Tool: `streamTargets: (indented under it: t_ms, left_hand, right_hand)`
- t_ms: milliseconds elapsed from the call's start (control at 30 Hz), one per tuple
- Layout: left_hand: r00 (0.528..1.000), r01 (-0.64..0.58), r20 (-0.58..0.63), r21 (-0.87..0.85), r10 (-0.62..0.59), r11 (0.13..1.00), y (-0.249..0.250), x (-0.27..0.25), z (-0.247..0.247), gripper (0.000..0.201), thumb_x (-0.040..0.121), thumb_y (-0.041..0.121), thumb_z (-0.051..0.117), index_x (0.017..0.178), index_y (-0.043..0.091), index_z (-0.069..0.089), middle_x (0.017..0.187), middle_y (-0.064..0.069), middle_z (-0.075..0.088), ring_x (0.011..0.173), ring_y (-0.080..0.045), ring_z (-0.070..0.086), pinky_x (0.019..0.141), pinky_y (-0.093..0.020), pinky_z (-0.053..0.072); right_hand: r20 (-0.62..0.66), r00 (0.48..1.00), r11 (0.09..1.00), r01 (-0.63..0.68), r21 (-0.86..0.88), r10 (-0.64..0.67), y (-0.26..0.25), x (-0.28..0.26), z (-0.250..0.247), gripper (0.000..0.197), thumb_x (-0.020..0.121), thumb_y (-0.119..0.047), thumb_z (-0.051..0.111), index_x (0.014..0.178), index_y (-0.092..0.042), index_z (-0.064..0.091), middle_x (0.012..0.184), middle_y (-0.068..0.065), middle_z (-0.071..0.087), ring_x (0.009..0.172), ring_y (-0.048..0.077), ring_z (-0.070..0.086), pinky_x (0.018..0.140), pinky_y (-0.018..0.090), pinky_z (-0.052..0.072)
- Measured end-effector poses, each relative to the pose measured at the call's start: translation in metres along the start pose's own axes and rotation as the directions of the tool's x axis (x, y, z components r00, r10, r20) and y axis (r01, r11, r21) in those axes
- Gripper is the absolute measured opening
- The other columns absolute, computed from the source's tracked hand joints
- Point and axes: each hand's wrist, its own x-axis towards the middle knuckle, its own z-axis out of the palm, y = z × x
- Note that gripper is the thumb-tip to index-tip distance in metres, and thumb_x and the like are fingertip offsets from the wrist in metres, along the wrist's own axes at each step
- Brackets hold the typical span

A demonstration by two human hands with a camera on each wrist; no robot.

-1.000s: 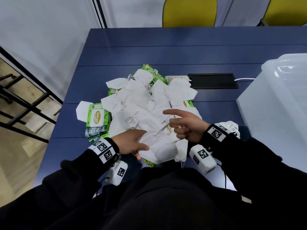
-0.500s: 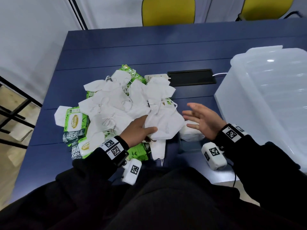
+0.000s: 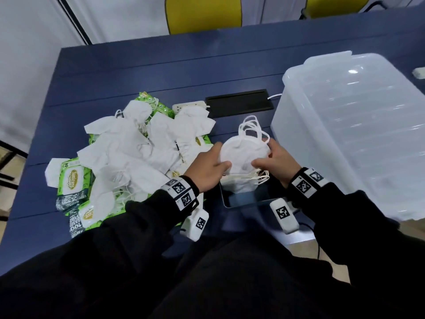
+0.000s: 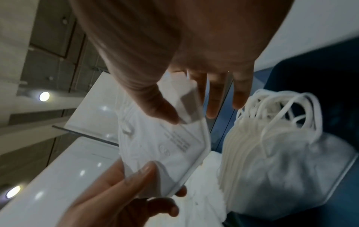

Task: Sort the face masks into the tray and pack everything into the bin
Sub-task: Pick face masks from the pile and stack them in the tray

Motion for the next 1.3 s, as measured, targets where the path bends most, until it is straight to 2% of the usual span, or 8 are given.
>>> streamTargets:
  t_ms: [100,333,500,633,800,1033,1133,1300]
  left_hand:
    - [0.995,-0.08,0.068,0.194,0.068,0.978,0.001,0.004,0.008,0.026,0.1,0.029,0.059,0.111,0.012,0.044,0.09,-0.014,0.066,0.087,-0.036,0.062,0.076,-0.043,0.049]
    - [0.984,-0.171,0.103,0.347,0.144,0.922,0.0,0.003,0.021,0.026,0.102,0.032,0.055,0.114,0.013,0.042,0.09,-0.015,0.067,0.084,-0.038,0.061,0.067,-0.04,0.042]
    - [0.983,-0.175,0.107,0.31,0.149,0.935,-0.004,-0.005,0.022,0.025,0.103,0.029,0.055,0.115,0.01,0.044,0.089,-0.013,0.065,0.083,-0.036,0.06,0.069,-0.04,0.043]
    - [0.984,-0.175,0.081,0.223,0.161,0.959,-0.002,-0.013,0.031,0.024,0.104,0.026,0.055,0.119,0.011,0.043,0.091,-0.005,0.06,0.083,-0.027,0.055,0.069,-0.035,0.035]
    - [0.992,-0.128,0.039,0.171,0.124,0.977,0.015,-0.013,0.036,0.029,0.101,0.029,0.061,0.121,0.014,0.046,0.091,-0.009,0.067,0.084,-0.027,0.061,0.074,-0.037,0.046]
    - [1.0,-0.006,0.01,0.011,0.006,1.0,0.035,-0.001,0.015,0.016,0.085,0.018,0.077,0.089,0.03,0.066,0.07,0.003,0.075,0.055,-0.008,0.07,0.052,-0.021,0.048]
    - [0.999,0.001,-0.032,-0.079,-0.003,0.997,0.044,0.003,0.008,0.04,0.086,0.014,0.077,0.117,0.025,0.054,0.083,-0.002,0.076,0.06,-0.015,0.074,0.053,-0.034,0.059]
    - [0.993,0.057,-0.069,-0.409,-0.093,0.911,0.043,0.002,0.005,0.035,0.094,0.008,0.072,0.123,0.014,0.055,0.1,-0.013,0.073,0.074,-0.036,0.076,0.069,-0.056,0.062]
  right_hand:
    - [-0.02,0.998,0.991,0.06,-0.115,-0.063,0.01,0.0,-0.011,0.052,0.061,-0.015,0.072,0.112,-0.01,0.068,0.102,0.011,0.075,0.087,0.018,0.067,0.088,0.04,0.055]
    - [-0.013,0.995,0.917,0.083,-0.391,-0.096,0.031,-0.009,-0.032,0.017,0.078,-0.016,0.082,0.077,-0.029,0.07,0.052,-0.027,0.058,0.055,-0.007,0.054,0.064,0.017,0.041]
    - [0.17,0.982,0.881,0.148,-0.449,-0.078,0.031,-0.01,-0.041,0.014,0.081,-0.028,0.084,0.08,-0.028,0.069,0.071,-0.011,0.068,0.067,0.002,0.057,0.076,0.032,0.049]
    - [0.348,0.933,0.895,0.23,-0.381,-0.091,0.035,-0.011,-0.035,0.047,0.08,-0.021,0.086,0.121,-0.026,0.064,0.113,-0.007,0.071,0.101,0.008,0.065,0.095,0.022,0.049]
    - [0.173,0.98,0.967,0.134,-0.216,-0.097,0.039,-0.012,-0.032,0.03,0.077,-0.011,0.087,0.102,-0.014,0.071,0.067,0.0,0.071,0.052,0.012,0.063,0.053,0.023,0.05]
    - [0.065,0.973,0.974,0.219,0.056,-0.223,0.018,-0.004,-0.033,0.022,0.078,0.004,0.08,0.094,-0.002,0.068,0.084,0.017,0.071,0.076,0.021,0.063,0.071,0.036,0.055]
    - [0.052,0.978,0.977,0.197,0.075,-0.201,0.0,0.002,-0.028,0.032,0.087,0.008,0.066,0.103,-0.02,0.062,0.088,0.001,0.066,0.074,0.013,0.06,0.062,0.032,0.055]
    - [0.052,0.998,0.989,0.03,0.144,-0.037,-0.011,0.007,-0.026,0.025,0.092,0.006,0.049,0.109,-0.011,0.054,0.085,0.012,0.055,0.062,0.018,0.052,0.064,0.041,0.051]
